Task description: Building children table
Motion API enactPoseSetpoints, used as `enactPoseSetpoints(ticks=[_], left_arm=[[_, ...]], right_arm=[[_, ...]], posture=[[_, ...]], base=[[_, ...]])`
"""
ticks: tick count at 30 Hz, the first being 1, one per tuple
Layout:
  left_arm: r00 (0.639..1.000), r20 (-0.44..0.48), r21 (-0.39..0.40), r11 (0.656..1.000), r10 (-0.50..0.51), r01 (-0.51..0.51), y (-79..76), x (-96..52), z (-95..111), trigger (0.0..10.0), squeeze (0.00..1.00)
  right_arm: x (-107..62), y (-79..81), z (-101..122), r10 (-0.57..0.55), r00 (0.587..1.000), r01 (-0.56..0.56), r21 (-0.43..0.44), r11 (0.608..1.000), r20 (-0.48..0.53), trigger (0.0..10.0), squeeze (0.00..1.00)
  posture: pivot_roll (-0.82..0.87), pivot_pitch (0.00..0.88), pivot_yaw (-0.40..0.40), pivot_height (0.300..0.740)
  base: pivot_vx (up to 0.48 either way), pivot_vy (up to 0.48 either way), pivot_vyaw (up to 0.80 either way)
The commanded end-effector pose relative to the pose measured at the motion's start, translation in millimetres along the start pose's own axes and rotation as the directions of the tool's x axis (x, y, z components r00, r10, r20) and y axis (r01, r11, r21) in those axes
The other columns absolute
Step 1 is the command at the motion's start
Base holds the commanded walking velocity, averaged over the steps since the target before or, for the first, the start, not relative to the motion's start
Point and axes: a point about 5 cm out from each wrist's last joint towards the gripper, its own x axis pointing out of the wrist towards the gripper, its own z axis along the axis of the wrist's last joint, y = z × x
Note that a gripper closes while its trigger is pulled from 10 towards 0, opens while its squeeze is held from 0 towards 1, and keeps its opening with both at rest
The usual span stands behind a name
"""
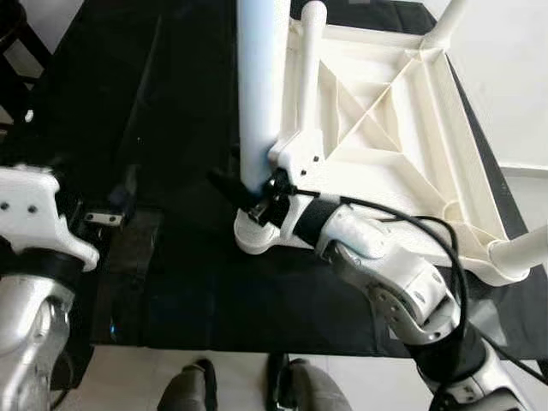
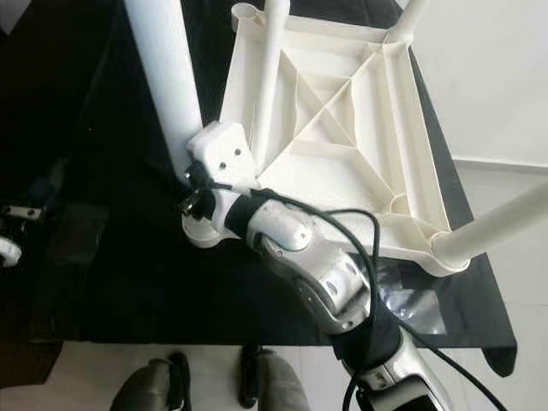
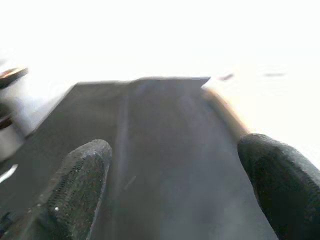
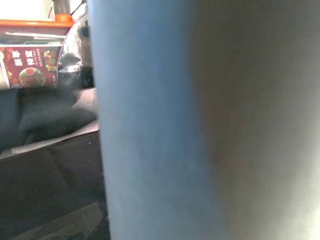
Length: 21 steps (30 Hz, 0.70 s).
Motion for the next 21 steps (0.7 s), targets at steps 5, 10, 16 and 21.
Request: enactPoseSetpoints(ticks=[5, 10, 16, 21], left_arm=[[0.971, 0.055, -0.141, 0.96, -0.234, 0.24, -5.5, 27.0, 21, 10.0, 0.0], [0.91, 0.074, -0.202, 0.888, -0.408, 0.414, -15.9, 56.5, 36, 10.0, 0.0], [0.846, 0.098, -0.233, 0.814, -0.525, 0.532, -29.2, 83.2, 53, 10.0, 0.18], [0.679, 0.129, -0.24, 0.642, -0.722, 0.728, -47.8, 89.8, 70, 10.0, 1.0]], right_arm=[[3.6, 0.6, -47, -0.04, 0.981, 0.05, 0.048, 0.998, -0.191, 10.0, 0.0], [9.1, 3.7, -43, -0.025, 0.991, 0.032, 0.049, 0.998, -0.133, 10.0, 0.0], [14.3, 6.8, -42, -0.012, 0.994, 0.017, 0.045, 0.999, -0.107, 10.0, 0.0], [20.3, 6.5, -41, -0.013, 0.996, 0.017, 0.046, 0.999, -0.092, 10.0, 0.0]], posture=[[0.08, 0.254, -0.05, 0.74], [0.09, 0.229, -0.039, 0.74], [0.1, 0.2, -0.031, 0.74], [0.1, 0.185, -0.021, 0.74]], base=[[0.0, 0.0, 0.0], [0.0, 0.0, 0.0], [0.0, 0.0, 0.0], [0.0, 0.0, 0.0]])
